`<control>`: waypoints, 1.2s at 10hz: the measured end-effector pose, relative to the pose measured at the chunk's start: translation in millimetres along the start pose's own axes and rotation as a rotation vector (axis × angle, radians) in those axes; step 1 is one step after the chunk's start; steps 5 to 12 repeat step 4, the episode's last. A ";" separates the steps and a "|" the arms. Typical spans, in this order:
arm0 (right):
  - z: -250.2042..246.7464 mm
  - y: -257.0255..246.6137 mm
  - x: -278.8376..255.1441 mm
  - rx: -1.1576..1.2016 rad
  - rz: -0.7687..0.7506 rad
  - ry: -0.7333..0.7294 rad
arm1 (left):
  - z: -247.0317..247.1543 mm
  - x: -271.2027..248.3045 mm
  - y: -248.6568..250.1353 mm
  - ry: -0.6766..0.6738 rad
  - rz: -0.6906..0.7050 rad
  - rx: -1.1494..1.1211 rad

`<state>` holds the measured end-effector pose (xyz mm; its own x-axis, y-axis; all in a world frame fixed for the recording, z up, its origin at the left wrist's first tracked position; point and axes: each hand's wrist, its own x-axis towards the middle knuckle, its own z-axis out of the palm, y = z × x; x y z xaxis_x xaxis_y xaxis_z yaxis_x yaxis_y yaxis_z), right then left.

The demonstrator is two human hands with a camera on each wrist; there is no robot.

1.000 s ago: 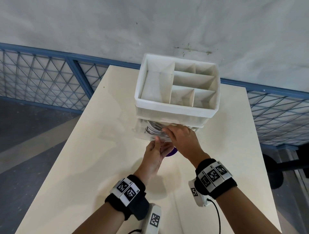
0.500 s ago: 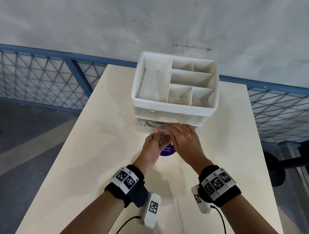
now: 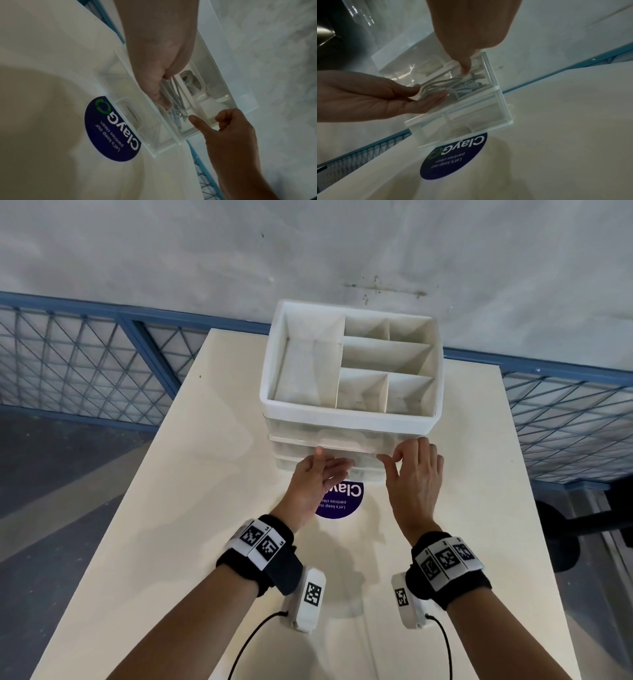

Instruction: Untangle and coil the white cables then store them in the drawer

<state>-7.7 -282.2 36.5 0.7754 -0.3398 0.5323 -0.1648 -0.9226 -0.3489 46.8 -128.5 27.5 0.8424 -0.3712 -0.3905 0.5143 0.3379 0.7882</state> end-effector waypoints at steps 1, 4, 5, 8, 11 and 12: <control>-4.8 -0.2 -3.5 -0.047 -0.005 -0.044 | -2.3 -7.4 2.5 0.005 -0.042 0.152; -88.6 -31.2 -56.0 0.127 -0.107 0.063 | -42.4 -107.9 46.7 -0.066 0.202 0.923; -88.6 -31.2 -56.0 0.127 -0.107 0.063 | -42.4 -107.9 46.7 -0.066 0.202 0.923; -88.6 -31.2 -56.0 0.127 -0.107 0.063 | -42.4 -107.9 46.7 -0.066 0.202 0.923; -88.6 -31.2 -56.0 0.127 -0.107 0.063 | -42.4 -107.9 46.7 -0.066 0.202 0.923; -88.6 -31.2 -56.0 0.127 -0.107 0.063 | -42.4 -107.9 46.7 -0.066 0.202 0.923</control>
